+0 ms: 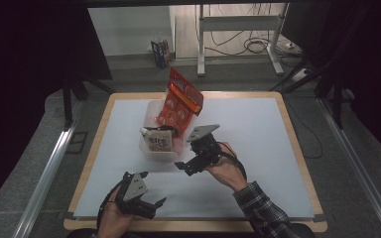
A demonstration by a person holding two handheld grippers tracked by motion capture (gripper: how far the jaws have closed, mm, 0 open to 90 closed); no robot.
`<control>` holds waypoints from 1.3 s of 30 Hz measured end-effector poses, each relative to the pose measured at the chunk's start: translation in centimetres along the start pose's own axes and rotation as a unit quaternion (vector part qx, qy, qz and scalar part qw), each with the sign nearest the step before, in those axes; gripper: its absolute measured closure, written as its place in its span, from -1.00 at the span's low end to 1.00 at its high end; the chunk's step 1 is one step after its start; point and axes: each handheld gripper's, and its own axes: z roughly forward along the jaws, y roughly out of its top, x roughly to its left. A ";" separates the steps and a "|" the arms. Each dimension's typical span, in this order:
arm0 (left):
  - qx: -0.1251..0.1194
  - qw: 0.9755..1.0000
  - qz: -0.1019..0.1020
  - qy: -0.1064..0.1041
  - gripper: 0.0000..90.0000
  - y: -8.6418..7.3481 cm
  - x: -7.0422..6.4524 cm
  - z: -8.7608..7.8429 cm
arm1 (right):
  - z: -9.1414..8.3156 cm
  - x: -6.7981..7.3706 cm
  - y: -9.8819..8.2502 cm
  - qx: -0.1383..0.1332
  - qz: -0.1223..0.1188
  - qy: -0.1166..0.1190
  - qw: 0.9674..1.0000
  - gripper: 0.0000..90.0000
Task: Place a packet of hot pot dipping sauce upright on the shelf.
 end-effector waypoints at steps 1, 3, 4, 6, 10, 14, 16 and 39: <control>0.000 1.000 0.000 -0.001 -0.99 0.0 0.0 0.0 | 0.0 0.0 -0.1 -0.002 0.001 0.000 1.000 -1.00; -0.001 1.000 0.003 0.000 -0.99 0.0 -0.1 0.0 | -0.1 0.1 -0.2 0.001 0.000 0.000 1.000 -1.00; 0.001 1.000 0.009 0.000 -0.99 0.0 -0.1 -0.1 | -0.1 0.2 -0.3 0.004 0.002 -0.001 1.000 -1.00; -0.005 1.000 0.010 0.000 -0.99 0.1 -0.3 -0.1 | -0.1 0.3 -0.5 0.004 -0.002 -0.003 1.000 -1.00; -0.004 1.000 0.023 0.001 -0.99 0.1 -0.4 -0.2 | -0.2 0.4 -0.7 0.005 -0.014 -0.011 1.000 -1.00; -0.010 1.000 0.024 0.000 -0.99 0.1 -0.4 -0.3 | -0.3 0.6 -1.1 0.000 -0.022 -0.011 1.000 -1.00; -0.014 1.000 0.025 0.001 -0.98 0.1 -0.4 -0.4 | -0.4 0.7 -1.3 -0.005 -0.026 -0.011 1.000 -1.00; -0.025 1.000 0.013 0.001 -1.00 0.1 -0.1 -0.6 | -2.1 0.9 -3.5 -0.023 0.001 0.003 1.000 -1.00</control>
